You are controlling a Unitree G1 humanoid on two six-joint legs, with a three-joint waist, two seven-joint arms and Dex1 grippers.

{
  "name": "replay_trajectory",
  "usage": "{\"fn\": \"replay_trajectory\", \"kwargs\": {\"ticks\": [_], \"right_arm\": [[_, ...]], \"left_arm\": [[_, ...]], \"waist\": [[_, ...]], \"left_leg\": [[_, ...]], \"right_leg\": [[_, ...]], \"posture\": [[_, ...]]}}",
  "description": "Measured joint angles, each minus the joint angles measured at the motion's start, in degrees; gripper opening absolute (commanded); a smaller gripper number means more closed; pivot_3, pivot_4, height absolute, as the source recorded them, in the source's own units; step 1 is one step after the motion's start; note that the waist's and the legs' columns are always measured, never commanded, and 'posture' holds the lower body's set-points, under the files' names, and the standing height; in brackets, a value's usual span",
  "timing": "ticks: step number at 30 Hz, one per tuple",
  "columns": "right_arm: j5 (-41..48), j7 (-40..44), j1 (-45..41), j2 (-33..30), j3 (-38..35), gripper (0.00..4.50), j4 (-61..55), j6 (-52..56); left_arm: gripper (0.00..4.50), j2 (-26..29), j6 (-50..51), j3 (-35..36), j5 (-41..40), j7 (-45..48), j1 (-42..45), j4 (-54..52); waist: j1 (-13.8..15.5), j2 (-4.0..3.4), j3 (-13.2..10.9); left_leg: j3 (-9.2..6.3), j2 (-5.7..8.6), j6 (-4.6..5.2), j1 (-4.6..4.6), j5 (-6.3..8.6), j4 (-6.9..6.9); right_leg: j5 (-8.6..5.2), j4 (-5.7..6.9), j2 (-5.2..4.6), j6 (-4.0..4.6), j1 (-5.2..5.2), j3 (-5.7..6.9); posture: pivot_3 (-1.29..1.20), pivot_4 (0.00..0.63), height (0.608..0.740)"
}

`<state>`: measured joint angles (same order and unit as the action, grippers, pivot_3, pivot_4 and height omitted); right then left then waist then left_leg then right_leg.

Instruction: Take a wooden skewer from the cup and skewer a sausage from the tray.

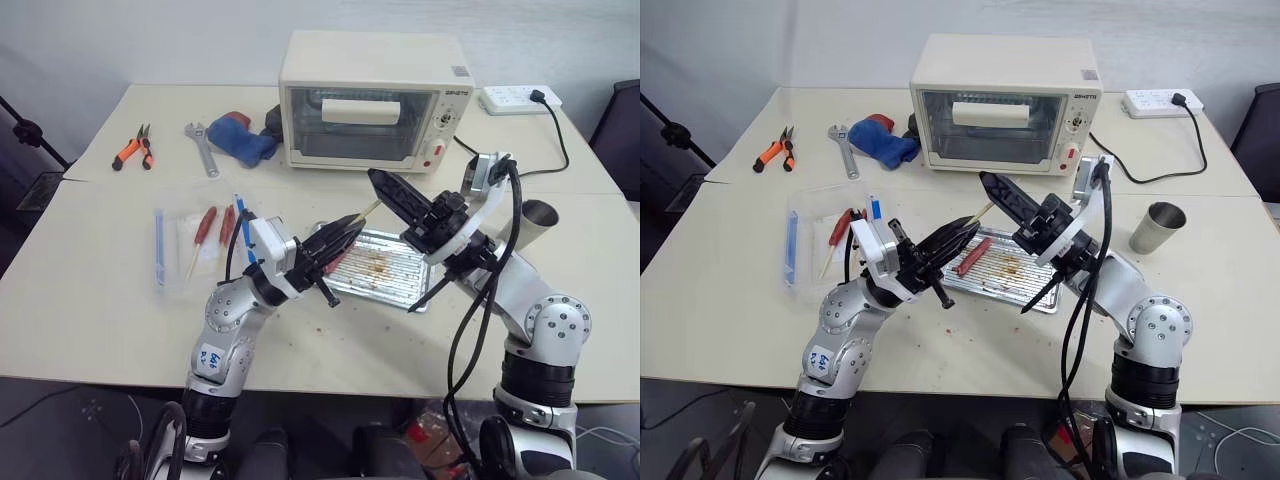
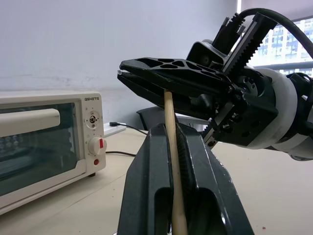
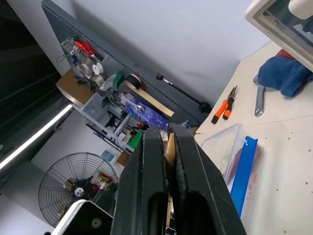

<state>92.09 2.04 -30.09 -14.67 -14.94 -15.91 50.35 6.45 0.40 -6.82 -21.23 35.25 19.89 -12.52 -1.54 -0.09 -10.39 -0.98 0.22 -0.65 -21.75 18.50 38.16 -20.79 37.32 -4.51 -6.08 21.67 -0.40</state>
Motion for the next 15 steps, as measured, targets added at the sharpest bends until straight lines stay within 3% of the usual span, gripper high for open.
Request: {"fn": "replay_trajectory", "kwargs": {"ticks": [5, 9, 13, 15], "right_arm": [[-3.2, 7.6, 3.7, -6.9, 0.7, 1.72, -1.6, -0.1], [-20.7, 25.6, 11.2, -22.3, 1.1, 3.1, -3.2, -5.4], [-42.8, 48.7, 23.9, -34.3, 3.5, 4.48, -0.6, -23.3], [-50.1, 57.5, 29.0, -35.0, 2.5, 4.48, 5.4, -34.2]], "left_arm": [[0.0, 3.3, 2.1, 1.6, -1.6, 0.3, 0.0, -1.8], [0.0, 12.9, 6.6, 7.4, -6.4, 4.2, -2.9, -5.4], [0.0, 23.6, 13.3, 13.6, -13.6, 10.4, -8.7, -7.8], [0.0, 29.4, 16.6, 18.2, -17.0, 13.7, -12.9, -8.2]], "waist": [[0.1, 0.0, 0.0], [0.2, 0.0, 0.0], [0.2, 0.08, 0.0], [0.0, 0.18, -0.1]], "left_leg": [[-0.02, 0.0, 0.02, -0.08, 0.0, -0.02], [-0.07, -0.01, 0.05, -0.17, 0.02, -0.09], [-0.06, -0.02, 0.09, -0.18, 0.05, -0.13], [-0.03, -0.03, 0.1, -0.1, 0.05, -0.13]], "right_leg": [[0.0, -0.18, 0.01, 0.0, -0.01, 0.02], [0.01, -0.4, 0.03, -0.02, -0.01, 0.06], [0.01, -0.51, 0.04, -0.02, -0.02, 0.06], [0.01, -0.58, 0.03, -0.03, -0.09, 0.04]], "posture": [[0.0, 0.15, 0.74], [0.0, 0.15, 0.74], [0.0, 0.15, 0.74], [0.0, 0.15, 0.74]]}}
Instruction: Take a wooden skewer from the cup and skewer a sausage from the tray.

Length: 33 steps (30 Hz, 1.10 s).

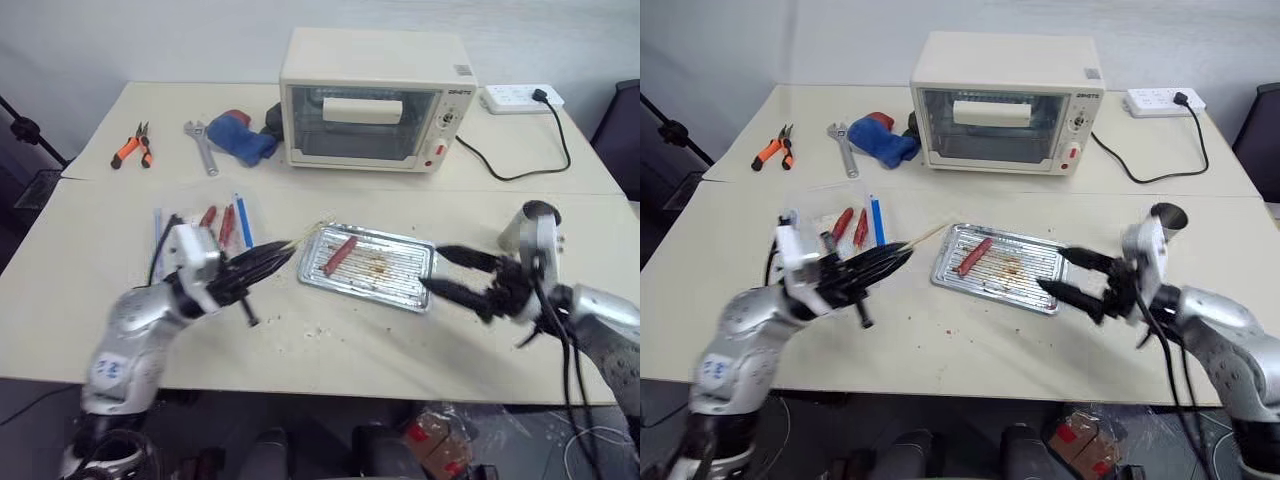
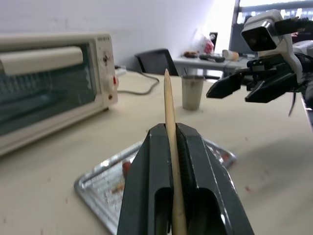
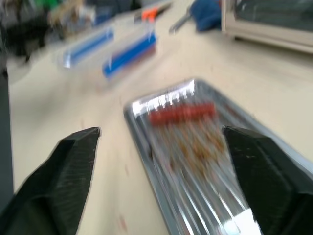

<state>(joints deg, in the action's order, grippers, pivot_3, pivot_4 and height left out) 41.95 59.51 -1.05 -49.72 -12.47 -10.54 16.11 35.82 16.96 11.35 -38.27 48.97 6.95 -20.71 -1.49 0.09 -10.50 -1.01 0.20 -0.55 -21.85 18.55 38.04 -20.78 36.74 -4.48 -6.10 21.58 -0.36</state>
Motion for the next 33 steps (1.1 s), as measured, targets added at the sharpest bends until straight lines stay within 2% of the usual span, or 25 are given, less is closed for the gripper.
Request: {"fn": "replay_trajectory", "kwargs": {"ticks": [1, 5, 8, 11, 13, 17, 20, 23, 27, 33], "right_arm": [[-3.5, 4.2, 2.2, 0.0, -0.9, 4.48, 4.5, -6.2], [-10.0, 12.0, 3.3, -0.1, -4.0, 4.48, 16.2, -19.2], [-11.5, 13.7, 2.5, -0.2, -5.6, 4.48, 21.1, -21.8], [-12.6, 14.6, -0.3, -0.2, -4.5, 4.48, 21.0, -21.6], [-13.4, 14.5, -4.2, -0.2, -1.2, 4.48, 18.0, -19.1], [-16.4, 10.3, -17.7, 0.8, 8.3, 4.48, 10.0, -8.4], [-23.6, 6.8, -29.8, 4.1, 17.5, 4.48, 9.4, -2.1], [-32.7, 5.9, -41.5, 11.7, 27.0, 4.48, 17.6, -5.3], [-40.2, 6.7, -50.9, 19.0, 34.0, 4.48, 30.5, -12.8], [-43.8, 9.6, -57.6, 26.8, 36.9, 4.48, 45.4, -17.7]], "left_arm": [[0.0, 2.4, 1.4, 2.8, -1.4, 1.7, -2.4, 0.1], [0.0, 5.2, 3.4, 10.9, -4.8, 3.8, -6.8, 1.0], [0.0, 5.2, 3.8, 16.7, -6.3, 3.0, -8.9, 3.2], [0.0, 3.8, 4.0, 20.7, -6.8, 0.8, -10.0, 5.0], [0.0, 2.8, 4.0, 21.7, -6.8, -0.9, -10.2, 5.9], [0.0, 1.3, 3.8, 21.0, -6.2, -3.0, -9.7, 5.7], [0.0, 0.1, 3.6, 19.0, -5.4, -4.5, -8.9, 5.1], [0.0, -1.0, 3.7, 17.5, -4.9, -6.0, -8.1, 4.3], [0.0, -1.7, 3.6, 16.6, -4.7, -7.5, -7.6, 2.8], [0.0, -3.3, 3.6, 15.1, -4.6, -9.4, -7.8, 0.5]], "waist": [[0.0, 0.02, 0.0], [0.0, 0.02, 0.0], [-0.1, 0.01, 0.0], [-0.2, -0.01, 0.0], [-0.3, -0.01, 0.0], [-0.1, -0.01, 0.0], [-0.1, -0.01, 0.0], [-0.2, 0.05, 0.0], [-0.3, 0.06, 0.0], [-0.4, 0.07, 0.0]], "left_leg": [[0.03, 0.01, 0.0, 0.08, 0.0, 0.0], [0.02, 0.0, 0.31, 0.73, 0.16, -0.05], [-0.03, -0.06, 0.27, 0.87, 0.19, -0.11], [-0.02, -0.09, 0.04, 0.86, 0.12, -0.13], [-0.03, -0.11, -0.03, 0.83, 0.09, -0.13], [-0.03, -0.1, -0.16, 0.52, 0.02, -0.1], [-0.02, -0.08, -0.23, 0.33, 0.01, -0.12], [0.0, -0.06, -0.25, 0.27, 0.01, -0.11], [0.01, 0.0, -0.23, 0.24, 0.03, -0.06], [-0.01, 0.0, -0.21, 0.23, 0.04, 0.0]], "right_leg": [[0.0, -0.13, -0.03, 0.0, -0.07, -0.03], [-0.01, -0.25, -0.08, 0.02, -0.7, -0.04], [-0.03, -0.33, -0.08, 0.06, -0.84, -0.02], [-0.03, -0.34, -0.07, 0.07, -0.8, -0.02], [-0.03, -0.33, -0.07, 0.07, -0.76, -0.01], [-0.03, -0.2, -0.08, 0.07, -0.35, -0.03], [-0.03, -0.16, -0.08, 0.07, -0.1, -0.02], [-0.03, -0.1, -0.07, 0.07, 0.0, 0.0], [-0.03, 0.11, -0.1, 0.07, 0.05, 0.03], [-0.03, 0.16, -0.11, 0.07, 0.01, 0.07]], "posture": [[0.0, 0.15, 0.74], [0.0, 0.15, 0.74], [0.0, 0.15, 0.74], [0.0, 0.15, 0.74], [0.0, 0.15, 0.74], [0.0, 0.15, 0.74], [0.0, 0.15, 0.74], [0.0, 0.15, 0.74], [0.0, 0.15, 0.74], [0.0, 0.15, 0.74]]}}
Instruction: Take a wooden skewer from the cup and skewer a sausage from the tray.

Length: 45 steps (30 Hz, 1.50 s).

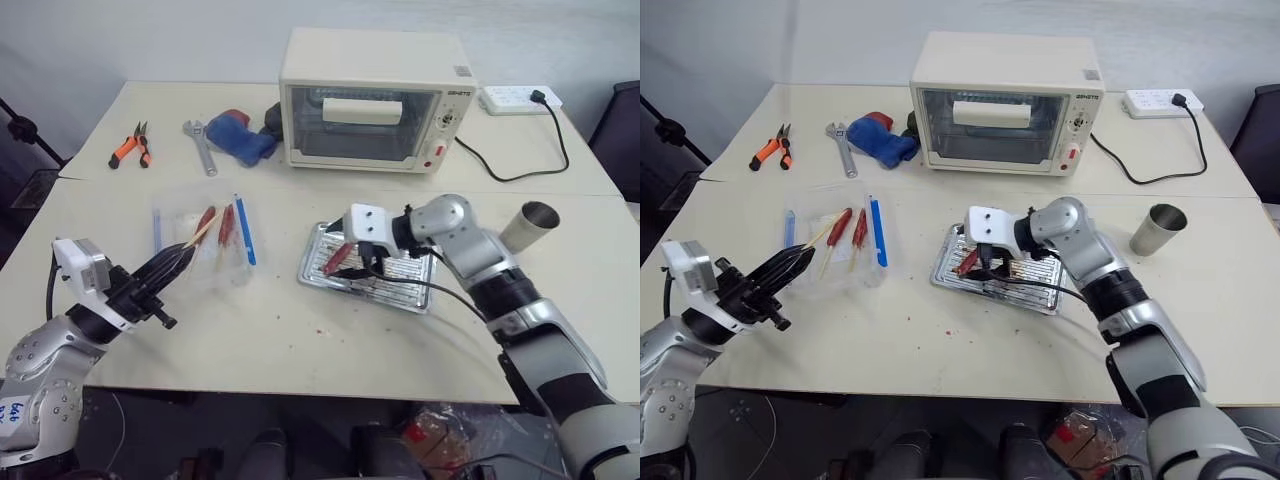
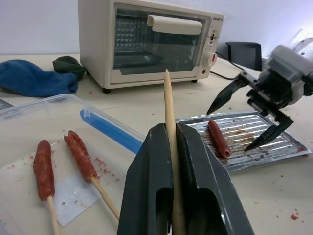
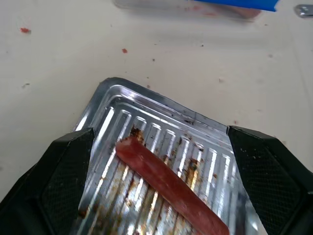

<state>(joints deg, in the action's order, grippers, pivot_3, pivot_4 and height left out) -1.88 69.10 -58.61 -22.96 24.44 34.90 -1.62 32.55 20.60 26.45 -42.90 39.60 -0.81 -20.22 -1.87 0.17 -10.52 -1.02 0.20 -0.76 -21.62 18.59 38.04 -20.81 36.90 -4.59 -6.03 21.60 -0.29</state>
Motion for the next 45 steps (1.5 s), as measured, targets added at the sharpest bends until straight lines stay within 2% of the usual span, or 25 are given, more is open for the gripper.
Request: {"fn": "replay_trajectory", "kwargs": {"ticks": [7, 11, 13, 18, 38, 41, 43, 45], "right_arm": [[-2.6, 5.3, -5.8, 2.1, 0.4, 4.48, 13.3, 2.0], [-4.1, 8.6, -8.2, 2.6, 0.3, 3.66, 17.4, 4.9], [-4.5, 9.5, -8.9, 3.0, 0.3, 2.89, 17.9, 6.0], [-4.8, 10.5, -9.1, 3.2, -0.1, 1.41, 18.0, 7.8], [-4.0, 4.1, -4.7, 5.8, -2.7, 1.41, 10.1, 15.2], [-3.6, 3.3, -3.9, 5.8, -3.5, 0.85, 10.0, 14.2], [-3.4, 3.2, -3.7, 5.8, -3.7, 0.32, 9.9, 14.1], [-3.2, 2.9, -3.4, 5.8, -4.3, 0.32, 9.5, 13.9]], "left_arm": [[0.0, -0.2, 0.0, -0.7, 0.1, -0.8, -0.2, -1.4], [0.0, -0.2, 0.0, -1.4, 0.2, -0.9, -0.1, -1.6], [0.0, -0.2, 0.0, -1.9, 0.2, -0.9, 0.0, -1.6], [0.0, -0.2, 0.0, -1.9, 0.3, -0.9, 0.2, -1.6], [0.0, 0.1, 0.0, -2.7, 0.6, -0.5, 0.7, -1.6], [0.0, 0.2, 0.0, -2.8, 0.7, -0.2, 0.7, -1.6], [0.0, 0.4, 0.0, -2.8, 0.7, 0.1, 0.7, -1.6], [0.0, 0.8, 0.0, -3.0, 0.8, 0.5, 0.7, -1.6]], "waist": [[-0.1, 0.0, 0.0], [-0.3, -0.01, 0.0], [-0.6, 0.0, 0.0], [-1.2, -0.01, 0.0], [-1.3, 0.0, 0.0], [-1.3, -0.01, 0.0], [-1.4, -0.01, 0.0], [-1.4, -0.01, 0.0]], "left_leg": [[-0.01, -0.02, -0.06, 0.03, -0.05, 0.05], [0.0, -0.03, -0.07, 0.05, -0.05, -0.02], [-0.01, -0.03, -0.07, 0.05, -0.05, -0.03], [-0.01, -0.03, -0.07, 0.05, -0.05, -0.04], [0.0, -0.02, -0.07, 0.05, -0.04, -0.05], [0.0, -0.02, -0.08, 0.05, -0.04, -0.05], [0.0, -0.02, -0.08, 0.05, -0.04, -0.06], [0.0, -0.02, -0.08, 0.05, -0.04, -0.06]], "right_leg": [[0.0, 0.04, 0.02, 0.0, 0.0, -0.01], [0.0, 0.1, 0.02, 0.01, 0.02, -0.01], [0.0, 0.12, 0.02, 0.01, 0.02, 0.0], [0.0, 0.12, 0.02, 0.01, 0.02, 0.0], [0.0, 0.14, 0.02, 0.01, 0.03, 0.0], [0.0, 0.14, 0.02, 0.0, 0.03, 0.0], [0.0, 0.15, 0.03, 0.01, 0.03, 0.0], [0.0, 0.15, 0.03, 0.01, 0.03, 0.0]], "posture": [[0.0, 0.15, 0.74], [0.0, 0.15, 0.74], [0.0, 0.15, 0.74], [0.0, 0.15, 0.74], [0.0, 0.15, 0.74], [0.0, 0.15, 0.74], [0.0, 0.15, 0.74], [0.0, 0.15, 0.74]]}}
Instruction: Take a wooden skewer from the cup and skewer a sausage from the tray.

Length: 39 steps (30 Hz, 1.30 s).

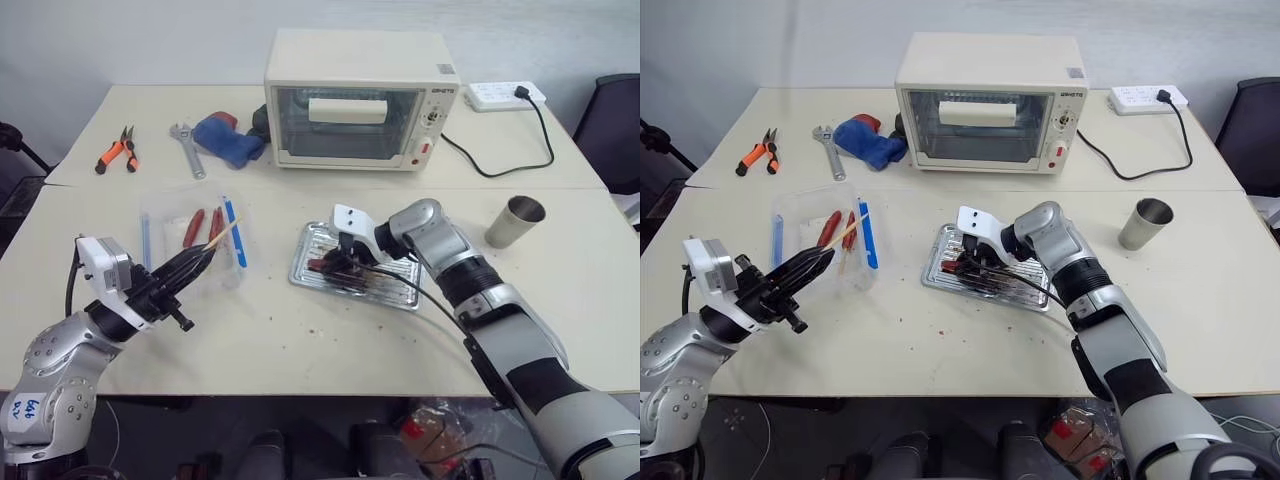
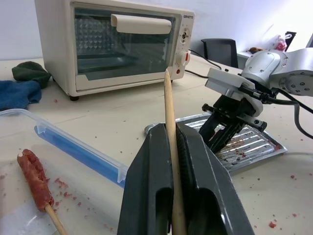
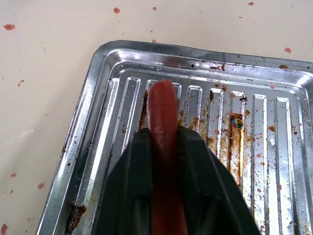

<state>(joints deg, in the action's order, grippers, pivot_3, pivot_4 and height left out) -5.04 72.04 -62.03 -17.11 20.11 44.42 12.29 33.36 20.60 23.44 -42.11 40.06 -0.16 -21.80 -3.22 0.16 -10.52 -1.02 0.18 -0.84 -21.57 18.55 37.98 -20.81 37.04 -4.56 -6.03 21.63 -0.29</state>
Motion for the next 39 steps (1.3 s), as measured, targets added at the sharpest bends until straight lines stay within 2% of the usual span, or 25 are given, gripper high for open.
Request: {"fn": "replay_trajectory", "kwargs": {"ticks": [3, 7, 10, 17, 25, 39], "right_arm": [[1.9, 1.0, 0.7, -0.7, -1.2, 0.32, -3.6, -1.1], [4.5, 4.8, 3.5, -5.1, -2.8, 0.32, -11.2, -2.1], [9.8, 11.6, 8.5, -10.3, -3.4, 0.32, -23.7, 0.0], [13.9, 14.5, 13.7, -17.6, -2.8, 0.32, -40.4, 8.2], [14.3, 11.7, 14.3, -17.8, -2.3, 0.32, -44.0, 14.0], [14.3, 9.8, 12.5, -16.2, -0.1, 0.32, -44.4, 15.5]], "left_arm": [[0.0, 2.5, 0.1, -1.6, 0.9, 2.8, 0.0, 0.0], [0.0, 6.2, 0.0, -3.8, 2.1, 7.7, -0.3, 0.0], [0.0, 10.4, -0.5, -7.0, 4.4, 12.7, 0.0, -0.3], [0.0, 12.4, -1.0, -10.6, 5.9, 18.4, 2.0, 0.1], [0.0, 11.5, -1.3, -13.3, 6.9, 19.5, 4.9, 2.2], [0.0, 9.4, -3.1, -15.3, 9.5, 19.5, 6.3, 2.9]], "waist": [[0.0, 0.0, 0.0], [0.3, 0.0, 0.0], [0.5, -0.02, 0.0], [0.3, -0.02, 0.0], [0.6, -0.02, 0.0], [1.3, -0.02, 0.0]], "left_leg": [[0.0, 0.01, 0.0, 0.0, 0.0, 0.0], [-0.01, 0.02, 0.02, -0.01, 0.01, -0.04], [-0.02, 0.02, 0.04, -0.04, 0.04, -0.07], [-0.01, -0.04, 0.02, 0.0, 0.03, -0.06], [-0.01, -0.02, 0.03, 0.0, 0.04, -0.06], [-0.01, -0.02, 0.03, 0.0, 0.04, -0.03]], "right_leg": [[0.0, 0.0, 0.0, 0.0, 0.0, -0.01], [0.0, -0.05, -0.02, 0.0, -0.01, 0.0], [0.0, -0.11, -0.02, 0.0, -0.03, 0.0], [-0.02, -0.21, 0.0, 0.04, -0.01, -0.02], [-0.03, -0.2, -0.02, 0.04, 0.0, -0.03], [-0.02, -0.18, -0.02, 0.04, 0.0, -0.02]], "posture": [[0.0, 0.15, 0.74], [0.0, 0.15, 0.74], [0.0, 0.15, 0.74], [0.0, 0.15, 0.74], [0.0, 0.15, 0.74], [0.0, 0.15, 0.74]]}}
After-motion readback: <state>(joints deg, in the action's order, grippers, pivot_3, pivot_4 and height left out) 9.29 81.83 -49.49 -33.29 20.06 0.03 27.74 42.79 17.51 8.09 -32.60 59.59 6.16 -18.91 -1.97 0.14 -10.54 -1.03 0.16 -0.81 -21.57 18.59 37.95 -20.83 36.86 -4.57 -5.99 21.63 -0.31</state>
